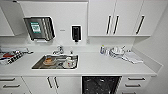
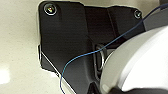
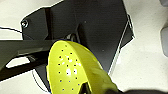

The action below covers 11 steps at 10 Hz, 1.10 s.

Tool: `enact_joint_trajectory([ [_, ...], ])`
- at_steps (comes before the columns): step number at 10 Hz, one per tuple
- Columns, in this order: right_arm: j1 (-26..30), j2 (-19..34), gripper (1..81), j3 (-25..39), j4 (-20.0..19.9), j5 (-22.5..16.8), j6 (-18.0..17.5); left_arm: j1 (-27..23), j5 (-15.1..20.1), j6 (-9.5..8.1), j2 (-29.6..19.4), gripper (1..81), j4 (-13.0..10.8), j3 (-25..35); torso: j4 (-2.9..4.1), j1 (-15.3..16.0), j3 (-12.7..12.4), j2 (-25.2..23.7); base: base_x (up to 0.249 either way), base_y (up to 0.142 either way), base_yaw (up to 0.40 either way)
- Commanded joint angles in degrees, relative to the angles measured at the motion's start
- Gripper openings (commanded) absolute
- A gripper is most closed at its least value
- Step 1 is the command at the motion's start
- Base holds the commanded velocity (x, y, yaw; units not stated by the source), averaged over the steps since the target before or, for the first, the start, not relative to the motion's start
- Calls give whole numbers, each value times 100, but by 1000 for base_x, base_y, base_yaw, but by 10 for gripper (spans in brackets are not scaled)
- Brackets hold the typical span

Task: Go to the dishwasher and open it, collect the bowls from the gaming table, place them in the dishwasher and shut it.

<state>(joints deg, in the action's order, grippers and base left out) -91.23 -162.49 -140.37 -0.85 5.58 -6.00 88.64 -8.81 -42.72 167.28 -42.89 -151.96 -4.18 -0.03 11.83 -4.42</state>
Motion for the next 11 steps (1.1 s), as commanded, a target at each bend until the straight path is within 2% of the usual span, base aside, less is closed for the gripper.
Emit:
enact_joint_trajectory([
  [1, 153, 319, 10, 424, 24, -286, 11, -158, 161, 0, -63, 10, -53, 25, 0, 3, 507, 0, 0, 0, 0],
  [6, 153, 381, 10, 512, 41, -268, 20, -149, 2, -26, -237, 10, -44, 139, 0, 6, 1488, 2, 0, 0, 0],
  [7, 171, 390, 10, 521, 33, -260, 20, -149, -6, -44, -335, 10, -44, 228, 0, 8, 1141, 5, 0, 0, 0],
  [9, 180, 408, 10, 539, 41, -268, 20, -158, -279, -114, -845, 10, 8, 632, 0, 10, 1294, 6, 0, 0, 0],
  [10, 188, 408, 10, 547, 41, -260, 20, -202, -340, -237, -1073, 10, 8, 799, 0, 10, 1327, 6, 0, 0, 0],
  [11, 188, 416, 10, 556, 94, -260, 20, -263, -471, -456, -1459, 10, 0, 1097, 0, 13, 1320, 9, 0, 0, 0],
])
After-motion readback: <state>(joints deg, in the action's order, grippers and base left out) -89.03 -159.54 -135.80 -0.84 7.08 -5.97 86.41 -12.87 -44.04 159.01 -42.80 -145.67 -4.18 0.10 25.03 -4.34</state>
